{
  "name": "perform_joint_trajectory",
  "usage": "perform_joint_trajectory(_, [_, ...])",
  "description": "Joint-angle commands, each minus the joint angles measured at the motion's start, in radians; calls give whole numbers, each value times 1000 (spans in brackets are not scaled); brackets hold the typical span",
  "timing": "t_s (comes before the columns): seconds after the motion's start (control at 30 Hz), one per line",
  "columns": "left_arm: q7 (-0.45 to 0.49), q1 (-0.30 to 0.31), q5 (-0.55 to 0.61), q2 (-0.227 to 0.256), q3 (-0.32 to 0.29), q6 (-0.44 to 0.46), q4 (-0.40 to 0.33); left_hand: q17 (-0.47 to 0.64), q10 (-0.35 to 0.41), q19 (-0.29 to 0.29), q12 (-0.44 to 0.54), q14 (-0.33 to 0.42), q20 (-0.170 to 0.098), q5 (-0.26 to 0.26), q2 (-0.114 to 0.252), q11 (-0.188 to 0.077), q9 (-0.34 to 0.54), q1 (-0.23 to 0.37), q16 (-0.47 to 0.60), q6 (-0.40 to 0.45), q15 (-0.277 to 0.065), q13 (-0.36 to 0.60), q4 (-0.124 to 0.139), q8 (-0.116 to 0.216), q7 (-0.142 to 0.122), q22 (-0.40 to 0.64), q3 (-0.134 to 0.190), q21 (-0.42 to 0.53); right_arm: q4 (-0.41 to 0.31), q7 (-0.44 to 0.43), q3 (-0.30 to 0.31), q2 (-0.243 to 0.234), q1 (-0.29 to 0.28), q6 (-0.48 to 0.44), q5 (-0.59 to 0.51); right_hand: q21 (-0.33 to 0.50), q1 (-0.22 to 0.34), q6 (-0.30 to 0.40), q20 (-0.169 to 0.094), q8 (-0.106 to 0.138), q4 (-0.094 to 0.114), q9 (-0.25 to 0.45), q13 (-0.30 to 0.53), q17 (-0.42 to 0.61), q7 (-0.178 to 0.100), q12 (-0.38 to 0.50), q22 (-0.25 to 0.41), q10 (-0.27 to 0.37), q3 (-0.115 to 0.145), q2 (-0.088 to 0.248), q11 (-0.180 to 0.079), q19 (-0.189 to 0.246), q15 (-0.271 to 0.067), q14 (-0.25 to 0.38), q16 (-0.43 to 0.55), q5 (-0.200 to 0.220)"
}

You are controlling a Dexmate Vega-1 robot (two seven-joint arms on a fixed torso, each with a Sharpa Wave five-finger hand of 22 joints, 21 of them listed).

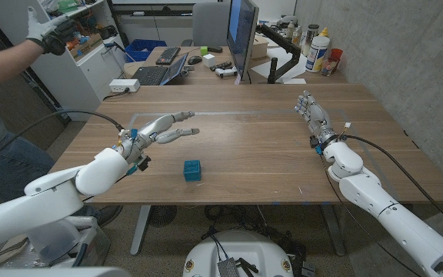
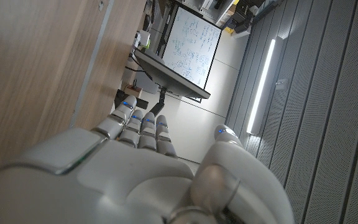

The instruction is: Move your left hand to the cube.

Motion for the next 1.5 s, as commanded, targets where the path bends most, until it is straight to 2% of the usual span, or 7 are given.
perform_joint_trajectory(0.03, [74, 113, 140, 22, -56, 45, -51, 5, -7, 3, 5, 7, 17, 5, -2, -8, 3, 23, 7, 5, 13, 4, 0, 4, -18, 6, 12, 2, -28, -35, -13, -10, -12, 8, -6, -3, 5, 6, 6, 2, 1, 4, 4, 4, -5, -3, 2, 1, -6, 11, 4, 0, 1, 7, 2, 5])
perform_joint_trajectory(0.33, [80, 157, 215, 17, -74, 84, -65, 6, -13, 4, 5, 7, 39, 7, -10, -5, 4, 42, 8, 8, 17, 6, 0, 7, -24, 7, 15, 3, -45, -60, -22, -16, -14, 14, -13, -3, 5, 7, 7, 2, 0, 4, 4, 4, -8, -3, 2, 1, -8, 12, 3, 0, 2, 6, 1, 5])
perform_joint_trajectory(0.7, [64, 149, 255, 23, -39, 147, -82, 7, -15, 4, 7, 9, 45, 10, -17, -8, 5, 60, 9, 16, 21, 8, 1, 11, -31, 7, 17, 4, -36, -69, -38, -11, -11, 28, -10, -4, 4, 7, 10, 2, -1, 4, 4, 4, -10, -3, 2, 2, -10, 13, 4, -2, 3, 7, 1, 6])
perform_joint_trajectory(0.93, [85, 146, 284, 34, -8, 193, -98, 8, -18, 2, 7, 8, 49, 11, -21, -3, 5, 71, 9, 19, 24, 9, 1, 12, -33, 8, 18, 4, -32, -71, -44, -9, -16, 47, -8, -4, 5, 7, 10, 2, -3, 4, 4, 4, -9, -4, 2, 1, -12, 13, 2, -2, 1, 7, 1, 7])
perform_joint_trajectory(1.07, [85, 135, 277, 43, 8, 200, -101, 8, -14, 2, 10, 10, 48, 12, -24, -4, 6, 78, 10, 27, 22, 10, 2, 15, -36, 8, 18, 4, -33, -76, -47, -9, -21, 56, -7, -4, 5, 6, 11, 2, -3, 4, 4, 4, -10, -4, 2, 1, -13, 13, 2, -2, 0, 7, 1, 7])
perform_joint_trajectory(1.5, [96, 53, 266, 74, 110, 217, -92, 9, -13, -1, 12, 10, 51, 13, -28, -4, 6, 90, 10, 37, 22, 11, 4, 19, -39, 9, 18, 4, -44, -93, -59, -19, -33, 68, -8, -4, 3, 9, 10, 3, -4, 4, 4, 4, -7, -3, 2, 2, -15, 13, 2, -2, 0, 9, 1, 8])
